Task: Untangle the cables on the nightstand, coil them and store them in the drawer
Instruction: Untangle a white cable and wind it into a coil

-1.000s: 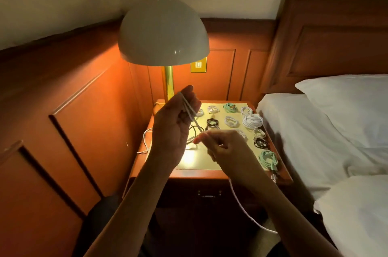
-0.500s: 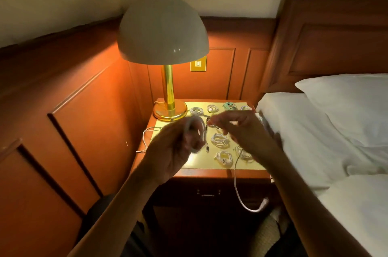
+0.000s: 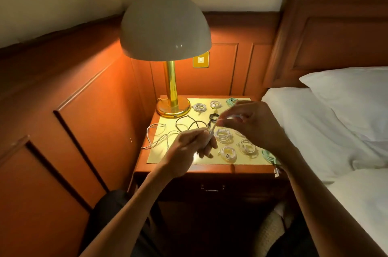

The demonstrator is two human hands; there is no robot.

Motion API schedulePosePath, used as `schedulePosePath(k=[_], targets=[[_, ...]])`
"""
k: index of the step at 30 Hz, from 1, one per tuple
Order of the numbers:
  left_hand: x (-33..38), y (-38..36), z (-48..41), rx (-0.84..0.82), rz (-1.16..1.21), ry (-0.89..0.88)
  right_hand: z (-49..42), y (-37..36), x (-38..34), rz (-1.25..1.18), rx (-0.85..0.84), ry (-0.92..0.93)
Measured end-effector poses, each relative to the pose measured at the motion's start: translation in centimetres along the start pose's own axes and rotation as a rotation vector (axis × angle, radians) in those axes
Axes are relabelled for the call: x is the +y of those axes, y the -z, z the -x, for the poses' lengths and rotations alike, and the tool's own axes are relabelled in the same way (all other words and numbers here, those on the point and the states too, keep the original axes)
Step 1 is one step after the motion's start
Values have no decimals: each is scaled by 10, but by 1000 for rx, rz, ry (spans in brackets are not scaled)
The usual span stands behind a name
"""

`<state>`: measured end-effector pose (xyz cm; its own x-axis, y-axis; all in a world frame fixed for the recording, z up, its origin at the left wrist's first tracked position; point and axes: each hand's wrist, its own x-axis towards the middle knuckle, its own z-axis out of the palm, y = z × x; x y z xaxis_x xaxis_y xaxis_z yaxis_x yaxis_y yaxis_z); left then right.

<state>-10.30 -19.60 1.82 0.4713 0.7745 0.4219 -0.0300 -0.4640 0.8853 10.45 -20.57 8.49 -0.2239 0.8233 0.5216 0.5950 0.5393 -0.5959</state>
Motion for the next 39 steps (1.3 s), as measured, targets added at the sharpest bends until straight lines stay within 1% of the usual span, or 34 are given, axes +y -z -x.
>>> schedulePosePath(k=[1,2,4,5,6,8,11,12,14,16,19,21,22,24,25,27,28,29,32,34,35,37,39], targets=[[6,-2,2,-40,247,93,-1,-4,2,-96,-21,-41],[14,-4,2,-53,488,143,-1,-11,5,-181,-18,-82],[27,-8,-2,23,898,139,3,-30,7,-270,31,-137],[30,-9,-6,101,1036,120,5,-40,4,-302,47,-148],[32,-10,-12,187,1111,97,8,-49,0,-316,56,-147],[30,-13,-24,376,1102,49,12,-67,-5,-293,53,-165],[21,-22,-36,587,966,21,17,-80,-6,-470,12,-362],[16,-27,-38,636,868,26,18,-82,-5,-504,14,-408],[8,-35,-41,691,564,12,19,-81,-2,-385,-13,-402],[3,-39,-41,684,203,-55,20,-78,-2,-195,-60,-327],[-10,-34,-37,568,-412,-247,19,-64,-2,39,-140,-277],[-20,-27,-33,444,-710,-365,17,-49,-8,138,-268,-326],[-25,-24,-32,376,-803,-409,16,-42,-10,213,-328,-354],[-31,-19,-27,232,-900,-465,14,-30,-15,399,-439,-369],[-33,-17,-25,171,-924,-468,12,-23,-16,444,-491,-373],[-40,-11,-22,111,-953,-419,11,-7,-17,467,-559,-348],[-43,-7,-22,103,-931,-372,10,2,-17,470,-571,-311],[-46,-1,-21,89,-859,-310,10,10,-16,451,-567,-274],[-44,6,-14,-2,-528,-124,10,17,-7,274,-450,-168],[-36,-1,-7,-9,-269,50,9,10,4,118,-355,-144],[-30,-4,-6,-2,-119,140,9,5,9,3,-311,-188],[-19,-9,-7,1,116,239,11,-5,13,-327,-233,-373],[-8,-12,-12,92,228,276,15,-18,7,-701,-176,-564]])
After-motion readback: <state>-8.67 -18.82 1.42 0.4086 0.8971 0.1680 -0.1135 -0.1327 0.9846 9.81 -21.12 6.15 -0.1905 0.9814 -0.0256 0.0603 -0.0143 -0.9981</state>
